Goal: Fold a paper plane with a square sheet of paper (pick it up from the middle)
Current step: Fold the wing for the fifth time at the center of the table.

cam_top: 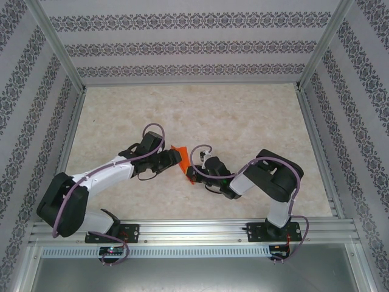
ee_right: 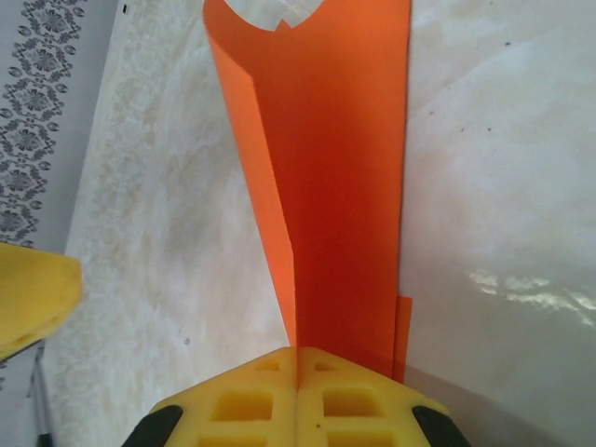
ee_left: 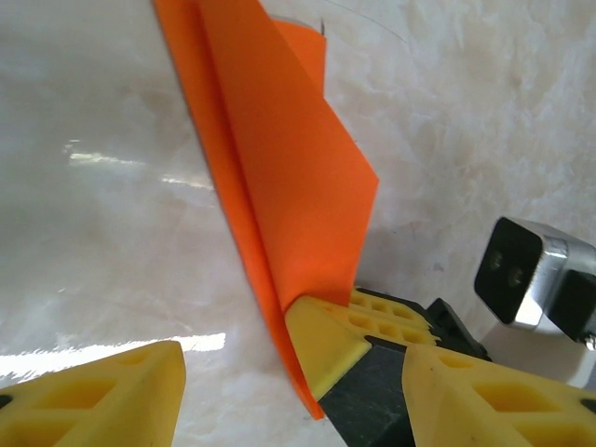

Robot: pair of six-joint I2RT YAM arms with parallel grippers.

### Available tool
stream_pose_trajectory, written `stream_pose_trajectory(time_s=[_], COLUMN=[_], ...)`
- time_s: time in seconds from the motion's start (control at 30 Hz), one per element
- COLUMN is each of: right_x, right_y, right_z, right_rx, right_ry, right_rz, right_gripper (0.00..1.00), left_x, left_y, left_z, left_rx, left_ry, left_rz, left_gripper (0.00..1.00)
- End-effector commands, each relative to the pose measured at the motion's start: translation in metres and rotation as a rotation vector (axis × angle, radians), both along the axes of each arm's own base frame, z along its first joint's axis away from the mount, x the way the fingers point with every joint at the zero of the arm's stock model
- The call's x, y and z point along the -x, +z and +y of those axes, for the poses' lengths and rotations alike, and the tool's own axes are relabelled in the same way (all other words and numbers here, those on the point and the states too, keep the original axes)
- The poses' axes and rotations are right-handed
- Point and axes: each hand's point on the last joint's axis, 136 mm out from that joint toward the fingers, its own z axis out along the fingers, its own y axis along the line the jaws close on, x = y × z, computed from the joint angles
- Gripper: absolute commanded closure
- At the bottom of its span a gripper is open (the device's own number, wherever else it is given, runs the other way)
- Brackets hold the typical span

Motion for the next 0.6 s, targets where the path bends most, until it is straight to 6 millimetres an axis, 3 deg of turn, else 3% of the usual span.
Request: stream_pose_trajectory(time_s=[0.0,0.37,0.57], right_x=[0.01,0.013,0.012], right_y=[-0.04,-0.053,-0.055], right_z=[-0.017,-0.027,-0.027], right_rx=[0.071,0.13,0.163], right_ry=[-0.025,-0.053,-0.045], right_rz=[0.174,0.267,0.274], right_gripper=[0.98,0.96,0.95], left_x=[-0.012,-0.032,-0.039], left_y=[0.009,0.005,0.006], left_z=[-0.017,-0.047,-0.053], left_rx=[0.075,0.164,0.177], left_ry=[-0.061,-0.129,-0.136], left_rz=[-0.056,-0.078,-0.091], left_gripper=[0.37,0.39,0.39])
